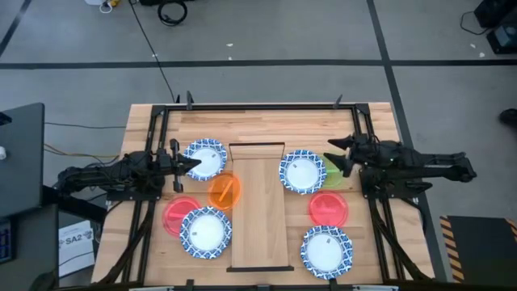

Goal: Place and stack plates onto a shelf
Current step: Put the blue patterned bowl on the shelf

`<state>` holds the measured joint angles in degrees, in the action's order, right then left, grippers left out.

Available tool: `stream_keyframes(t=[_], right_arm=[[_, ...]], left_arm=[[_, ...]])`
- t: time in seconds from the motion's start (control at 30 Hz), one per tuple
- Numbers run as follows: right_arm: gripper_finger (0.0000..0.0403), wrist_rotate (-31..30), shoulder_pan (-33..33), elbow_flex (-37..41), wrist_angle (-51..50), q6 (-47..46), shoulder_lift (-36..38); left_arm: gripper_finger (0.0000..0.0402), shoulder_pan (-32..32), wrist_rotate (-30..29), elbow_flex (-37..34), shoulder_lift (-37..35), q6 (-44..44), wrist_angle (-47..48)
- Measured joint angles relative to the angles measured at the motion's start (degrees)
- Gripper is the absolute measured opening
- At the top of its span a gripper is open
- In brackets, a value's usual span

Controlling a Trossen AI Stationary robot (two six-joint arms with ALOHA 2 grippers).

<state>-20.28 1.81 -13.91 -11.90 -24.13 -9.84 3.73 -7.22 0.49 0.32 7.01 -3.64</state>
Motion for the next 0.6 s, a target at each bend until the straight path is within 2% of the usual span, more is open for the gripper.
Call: stream_keyframes(t=[0.13,0.4,0.6], right_arm=[[0.0354,-1.31,2.23,-3.45,-6.08,-2.91,-4.77],[0.0354,-1.05,9.17,-4.92,-6.94,-3.36,-13.7],[0.0354,4.71,14.51,-4.92,-6.98,-3.4,-19.37]], left_arm=[[0.0013,0.0,0.0,0.0,0.0,-0.02,0.0],[0.0013,0.02,0.0,0.0,0.0,-0.02,0.0],[0.0013,0.01,0.0,0.01,0.0,-0.02,0.0]])
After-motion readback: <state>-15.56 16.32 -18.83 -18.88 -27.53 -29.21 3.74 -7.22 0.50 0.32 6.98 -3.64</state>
